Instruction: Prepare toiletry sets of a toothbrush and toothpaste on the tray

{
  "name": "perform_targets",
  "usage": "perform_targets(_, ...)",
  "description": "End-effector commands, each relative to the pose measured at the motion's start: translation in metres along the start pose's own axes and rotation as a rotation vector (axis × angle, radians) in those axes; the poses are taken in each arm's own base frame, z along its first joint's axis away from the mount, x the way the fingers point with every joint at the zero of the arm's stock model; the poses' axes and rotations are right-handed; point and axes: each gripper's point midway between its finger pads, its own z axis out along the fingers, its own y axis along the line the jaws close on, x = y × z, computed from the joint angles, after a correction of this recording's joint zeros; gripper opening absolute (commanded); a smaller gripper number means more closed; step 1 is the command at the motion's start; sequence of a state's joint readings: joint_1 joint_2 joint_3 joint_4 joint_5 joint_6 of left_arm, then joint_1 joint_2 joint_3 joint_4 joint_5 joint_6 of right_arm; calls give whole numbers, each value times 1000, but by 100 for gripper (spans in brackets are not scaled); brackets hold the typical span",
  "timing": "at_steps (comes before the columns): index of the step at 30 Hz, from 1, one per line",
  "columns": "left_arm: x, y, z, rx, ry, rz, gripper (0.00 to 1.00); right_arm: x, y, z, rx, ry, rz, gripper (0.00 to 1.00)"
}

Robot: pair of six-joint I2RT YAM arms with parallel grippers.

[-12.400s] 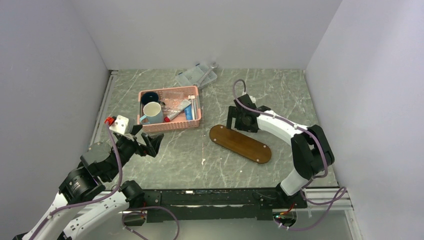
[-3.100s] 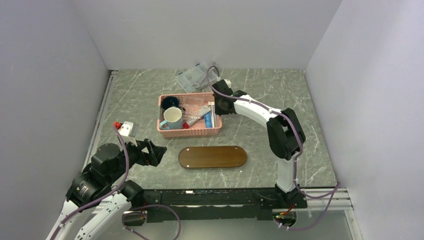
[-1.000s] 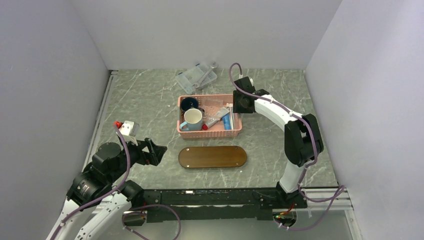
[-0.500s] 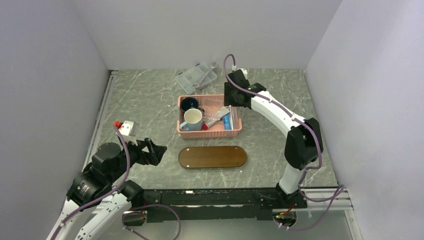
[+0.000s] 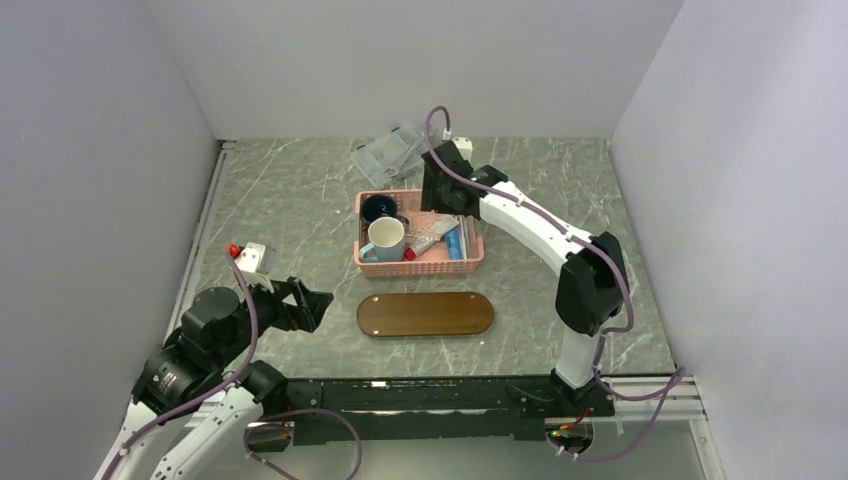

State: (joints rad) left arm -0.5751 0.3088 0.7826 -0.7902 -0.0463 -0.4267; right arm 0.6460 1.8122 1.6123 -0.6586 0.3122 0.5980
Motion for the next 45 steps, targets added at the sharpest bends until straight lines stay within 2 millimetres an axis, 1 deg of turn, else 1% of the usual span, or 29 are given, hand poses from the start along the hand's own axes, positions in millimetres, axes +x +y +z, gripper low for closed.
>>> perform_targets(1,-8,-6,-1,33,-36,14,99,-5,19,3,-5,-11,68,58)
perform_targets(6,-8,-6,-1,36,-37,14,99,0,31,11,-1,-8,102,56)
perform_targets(11,-9,-7,-3,40,-45,14,99,8,35,23,26,21,128,53)
perform_targets(16,-10,-7,-4,46,-51,15,99,15,39,33,39,38,135,53)
perform_targets(22,-10,-8,-5,50,-56,16,99,22,39,43,54,53,145,51)
perform_targets(34,-11,-8,-5,54,-60,18,99,27,43,59,65,67,157,49)
perform_targets(45,-10,-9,-5,55,-55,19,99,41,38,70,87,93,147,45)
